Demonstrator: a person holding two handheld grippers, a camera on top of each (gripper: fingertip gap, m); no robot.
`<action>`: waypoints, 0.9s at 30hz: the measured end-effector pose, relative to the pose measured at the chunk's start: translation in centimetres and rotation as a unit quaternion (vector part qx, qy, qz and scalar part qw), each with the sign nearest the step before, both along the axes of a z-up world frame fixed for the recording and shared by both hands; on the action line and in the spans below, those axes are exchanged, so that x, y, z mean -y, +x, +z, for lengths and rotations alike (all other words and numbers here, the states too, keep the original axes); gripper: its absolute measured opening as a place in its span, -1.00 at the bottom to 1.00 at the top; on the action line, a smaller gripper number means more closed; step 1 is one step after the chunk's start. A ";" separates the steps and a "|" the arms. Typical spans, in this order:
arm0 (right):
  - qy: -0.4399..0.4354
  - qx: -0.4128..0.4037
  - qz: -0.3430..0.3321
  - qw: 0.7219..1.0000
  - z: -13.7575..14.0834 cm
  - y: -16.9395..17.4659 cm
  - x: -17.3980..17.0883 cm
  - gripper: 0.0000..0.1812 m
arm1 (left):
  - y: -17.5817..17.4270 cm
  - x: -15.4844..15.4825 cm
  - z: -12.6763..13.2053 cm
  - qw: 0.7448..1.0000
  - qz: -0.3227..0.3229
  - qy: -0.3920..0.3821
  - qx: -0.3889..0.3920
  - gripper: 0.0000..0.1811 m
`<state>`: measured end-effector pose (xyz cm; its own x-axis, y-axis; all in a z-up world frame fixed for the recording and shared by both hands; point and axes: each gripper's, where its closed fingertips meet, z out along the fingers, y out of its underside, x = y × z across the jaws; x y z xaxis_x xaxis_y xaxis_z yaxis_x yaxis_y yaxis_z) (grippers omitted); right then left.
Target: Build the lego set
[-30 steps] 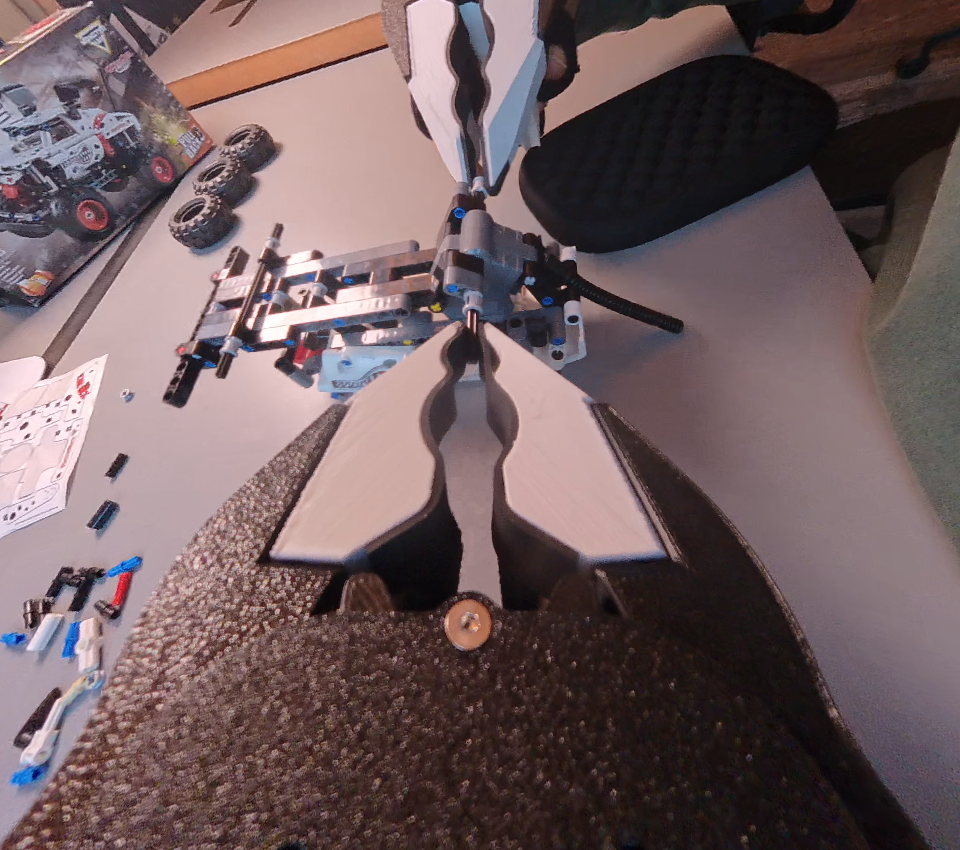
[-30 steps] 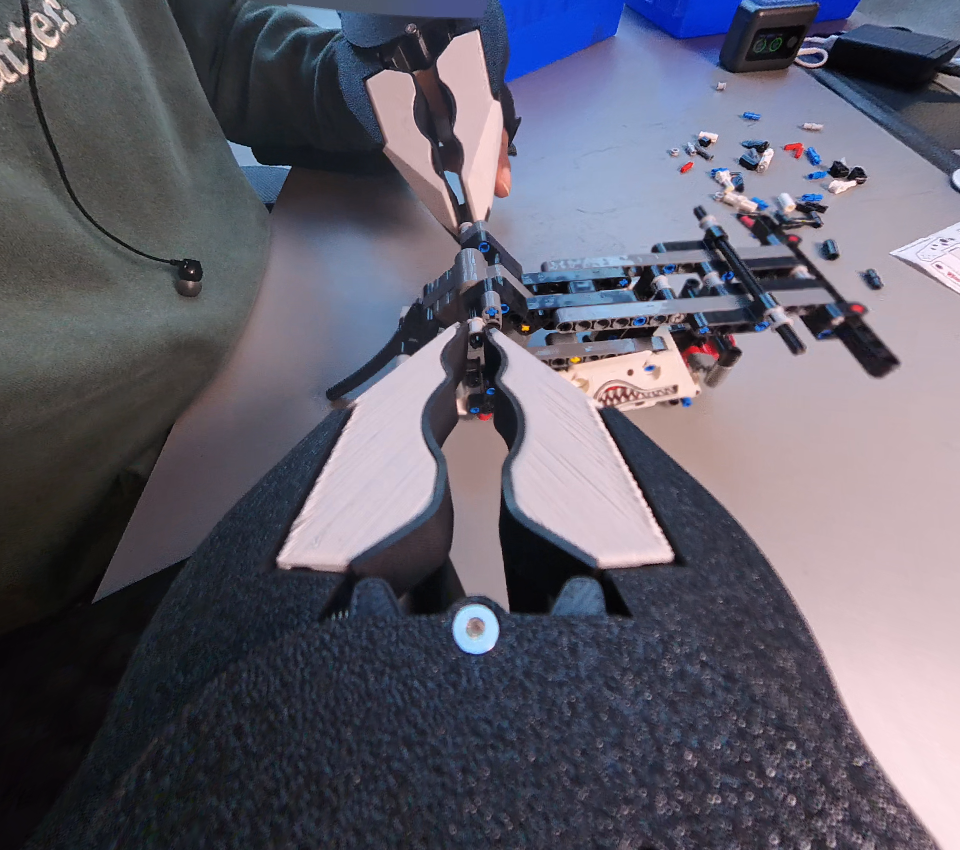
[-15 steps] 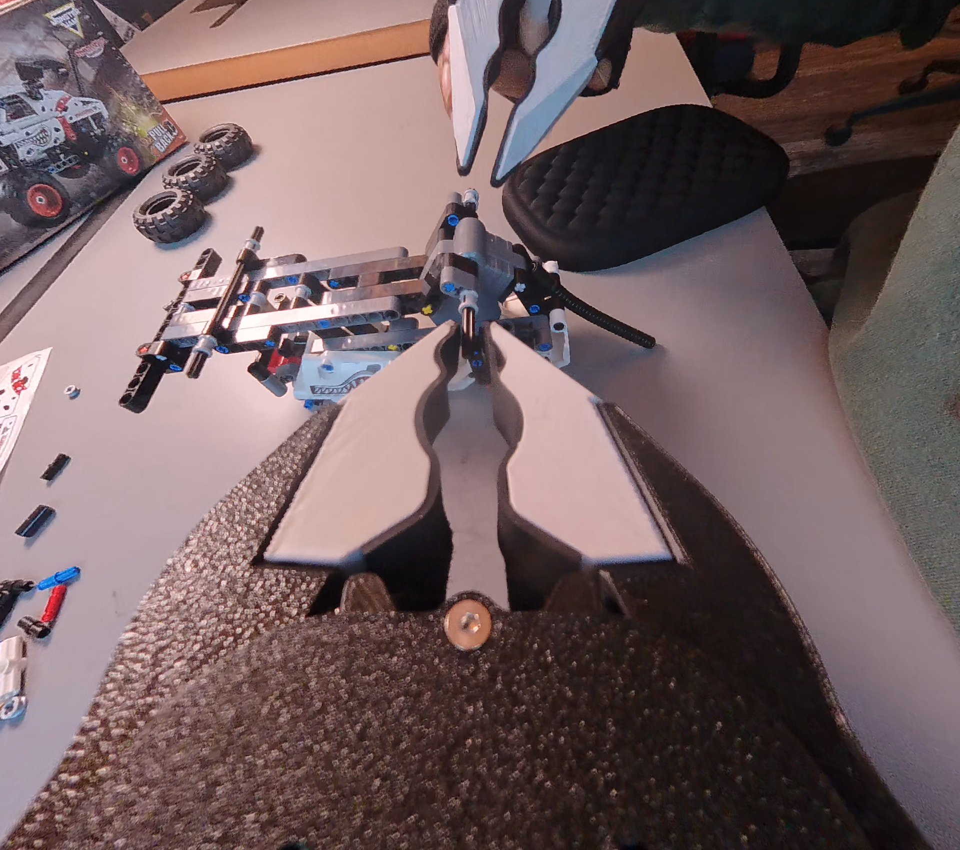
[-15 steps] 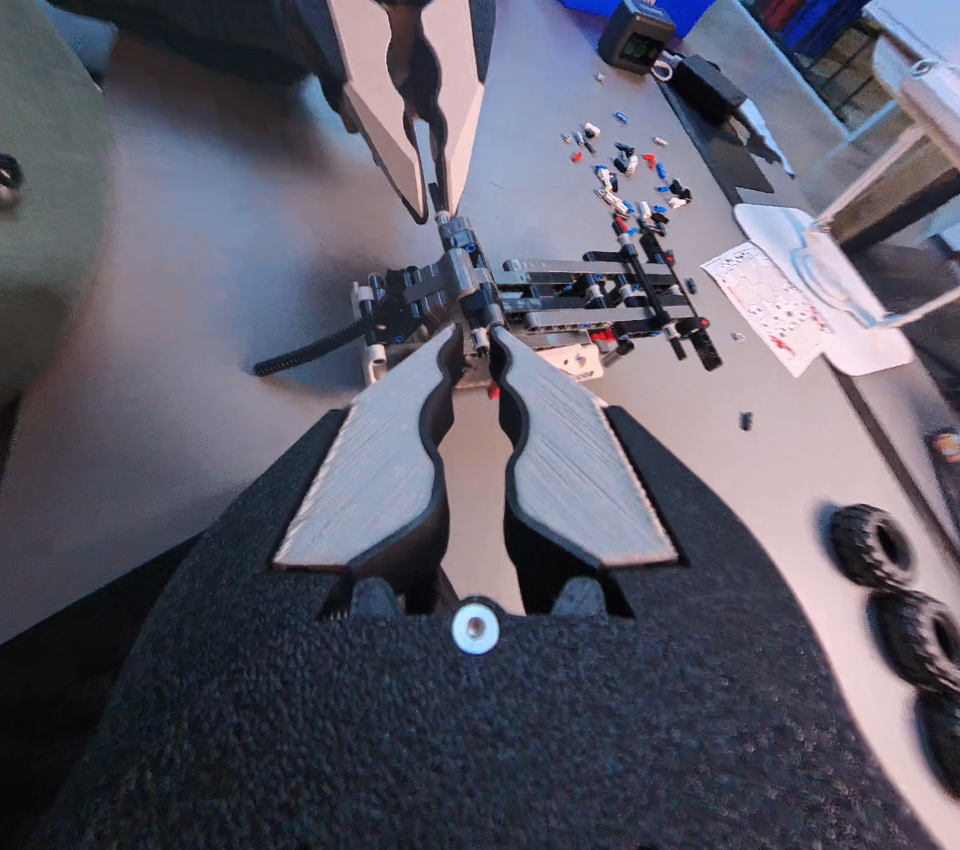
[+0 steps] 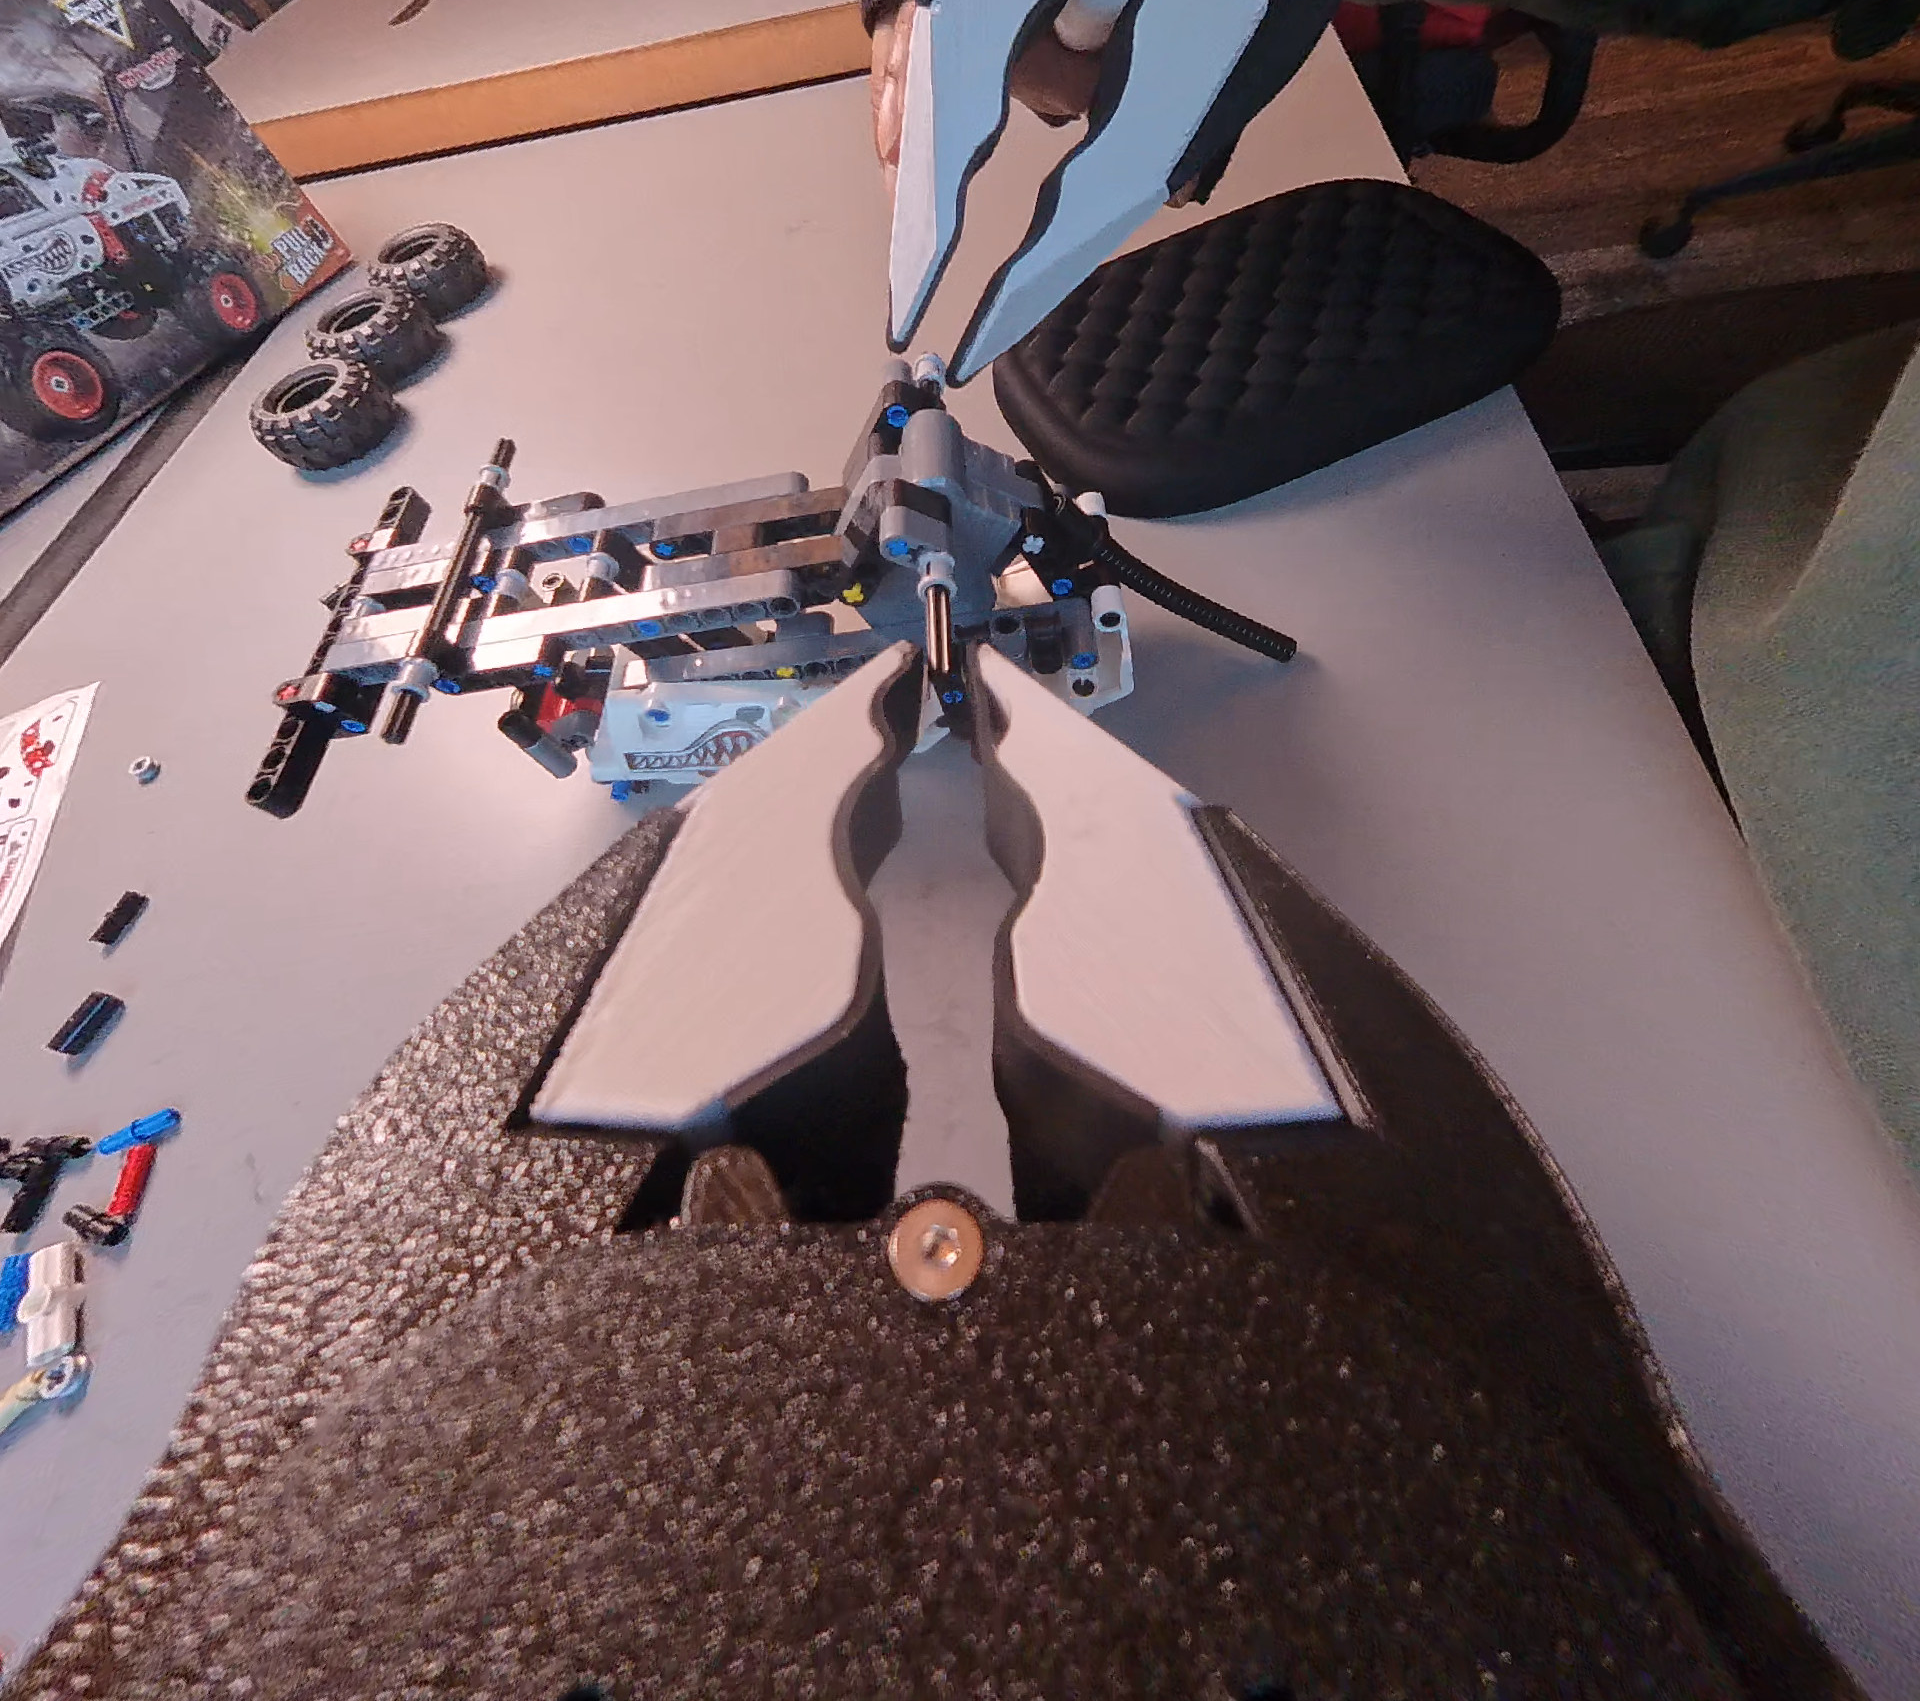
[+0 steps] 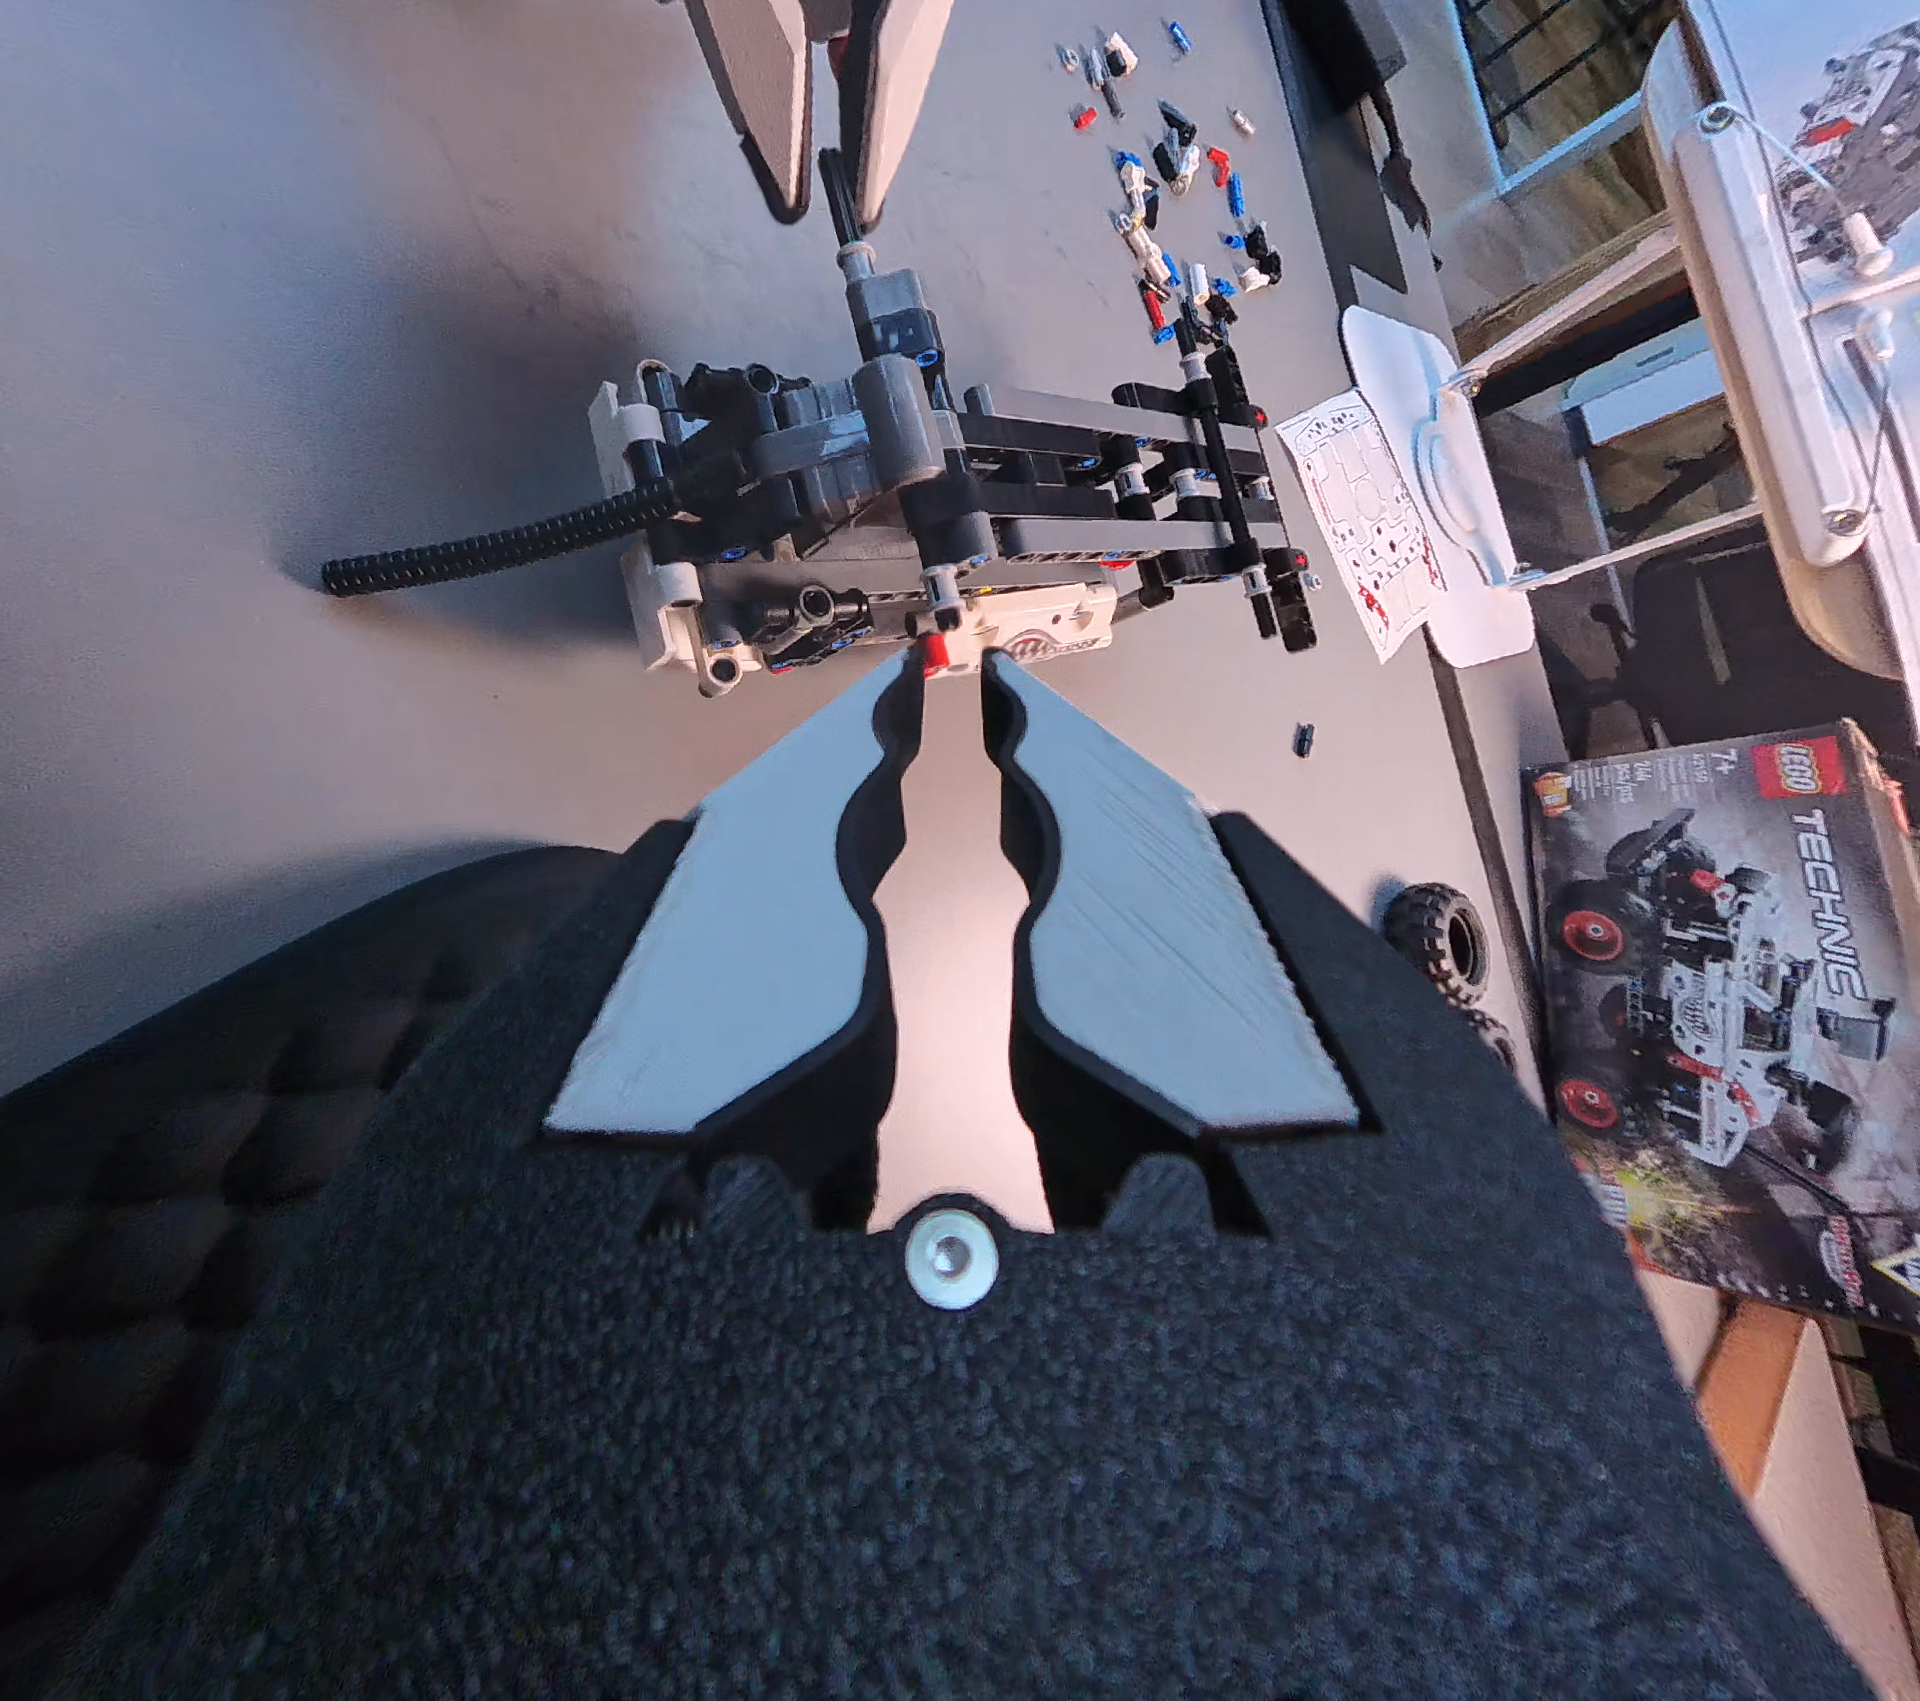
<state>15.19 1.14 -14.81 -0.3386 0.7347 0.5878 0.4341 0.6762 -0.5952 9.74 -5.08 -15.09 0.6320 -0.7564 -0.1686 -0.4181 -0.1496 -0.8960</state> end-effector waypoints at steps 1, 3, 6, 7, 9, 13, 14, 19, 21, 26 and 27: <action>-0.008 0.001 0.001 1.000 -0.1 0.0 0.0 -0.89 | 0.0 0.0 0.0 1.000 0.001 -0.001 0.000 -0.96; -0.025 -0.003 0.010 1.000 0.1 -0.1 0.4 -0.88 | 0.1 -0.1 0.0 1.000 0.000 -0.001 0.000 -0.96; -0.066 0.012 0.022 0.998 0.0 -0.5 0.9 -0.79 | 0.3 -0.1 0.0 1.000 -0.002 -0.001 -0.002 -0.96; -0.084 0.015 0.025 0.996 -0.1 -0.6 0.9 -0.79 | 0.4 -0.1 0.0 1.000 -0.002 -0.001 -0.002 -0.96; -0.099 0.022 0.031 0.994 -0.2 -0.8 0.7 -0.84 | 0.4 -0.1 0.0 1.000 -0.002 -0.001 -0.002 -0.96; -0.111 0.022 0.041 0.993 0.0 -1.1 0.9 -0.87 | 0.4 -0.2 0.1 1.000 0.004 0.002 -0.005 -0.96; -0.112 0.022 0.041 0.993 0.0 -1.1 0.9 -0.87 | 0.4 -0.2 0.1 1.000 0.005 0.001 -0.005 -0.96; -0.121 0.016 0.035 0.992 -0.1 -1.0 0.9 -0.87 | 0.5 -0.5 0.3 1.000 0.015 0.005 -0.012 -0.97; -0.121 0.013 0.032 0.992 0.0 -1.0 0.8 -0.89 | 0.5 -0.5 0.2 1.000 0.016 0.004 -0.013 -0.97; -0.123 0.012 0.038 0.992 0.1 -1.0 0.9 -0.92 | 0.6 -0.5 0.0 1.000 0.014 -0.001 -0.014 -0.97; -0.123 0.011 0.038 0.992 0.1 -1.0 0.9 -0.92 | 0.7 -0.5 0.0 1.000 0.014 0.000 -0.016 -0.97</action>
<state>14.15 0.21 -14.75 -0.4096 0.8271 0.3849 0.4022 0.5425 -0.7375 10.43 -4.56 -15.07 0.6473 -0.7386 -0.1885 -0.4418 -0.1619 -0.8824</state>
